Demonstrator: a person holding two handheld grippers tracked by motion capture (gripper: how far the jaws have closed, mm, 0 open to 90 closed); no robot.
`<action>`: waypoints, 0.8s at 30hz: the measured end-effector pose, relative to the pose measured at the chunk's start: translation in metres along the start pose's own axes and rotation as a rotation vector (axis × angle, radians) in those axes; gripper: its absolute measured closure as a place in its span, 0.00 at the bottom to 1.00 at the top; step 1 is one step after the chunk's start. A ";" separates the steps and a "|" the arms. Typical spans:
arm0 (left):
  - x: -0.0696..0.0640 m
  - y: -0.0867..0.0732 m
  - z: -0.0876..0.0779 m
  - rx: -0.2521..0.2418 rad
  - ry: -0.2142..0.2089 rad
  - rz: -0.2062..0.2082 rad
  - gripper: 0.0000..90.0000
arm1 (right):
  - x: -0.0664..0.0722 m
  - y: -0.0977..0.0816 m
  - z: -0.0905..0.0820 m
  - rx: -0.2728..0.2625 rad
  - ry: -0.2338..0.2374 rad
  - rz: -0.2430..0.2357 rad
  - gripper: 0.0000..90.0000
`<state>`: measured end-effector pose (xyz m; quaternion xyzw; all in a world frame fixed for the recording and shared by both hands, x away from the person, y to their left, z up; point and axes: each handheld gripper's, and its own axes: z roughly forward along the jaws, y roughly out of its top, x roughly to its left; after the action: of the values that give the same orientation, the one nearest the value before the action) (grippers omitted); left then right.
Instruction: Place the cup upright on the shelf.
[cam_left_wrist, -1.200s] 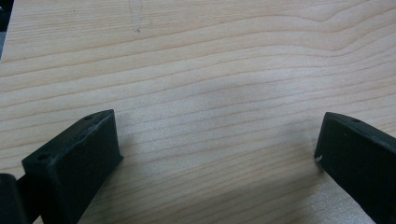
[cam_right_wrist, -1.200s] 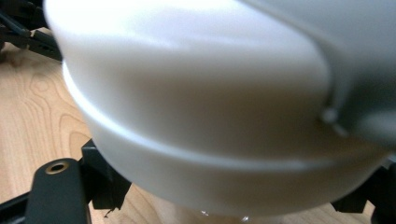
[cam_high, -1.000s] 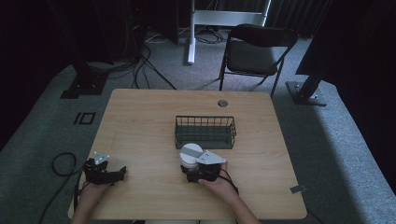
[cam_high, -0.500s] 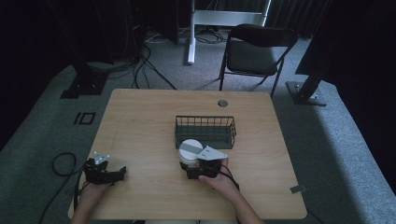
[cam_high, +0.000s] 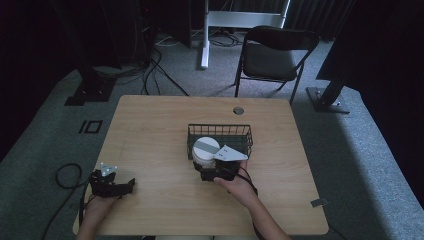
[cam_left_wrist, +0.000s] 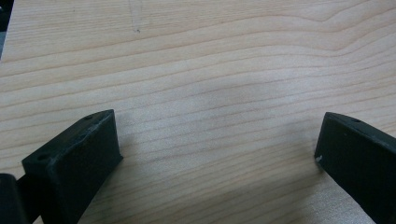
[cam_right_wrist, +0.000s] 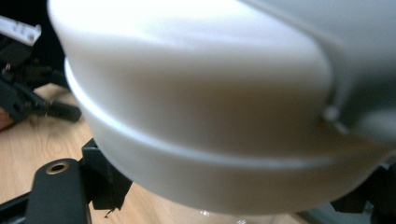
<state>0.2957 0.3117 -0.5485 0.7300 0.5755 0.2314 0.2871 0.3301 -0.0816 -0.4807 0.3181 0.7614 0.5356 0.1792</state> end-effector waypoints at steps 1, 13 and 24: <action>0.000 0.000 0.000 0.000 0.000 0.000 0.00 | -0.001 0.002 0.000 -0.001 0.001 -0.001 0.21; 0.000 0.000 0.000 0.000 0.000 0.000 0.00 | -0.011 0.033 -0.003 -0.036 -0.055 -0.010 0.20; 0.000 0.000 0.000 0.000 0.000 0.000 0.00 | -0.030 0.054 -0.001 -0.068 -0.133 0.006 0.21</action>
<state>0.2957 0.3117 -0.5485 0.7300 0.5754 0.2315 0.2870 0.3670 -0.0907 -0.4325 0.3491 0.7282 0.5394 0.2385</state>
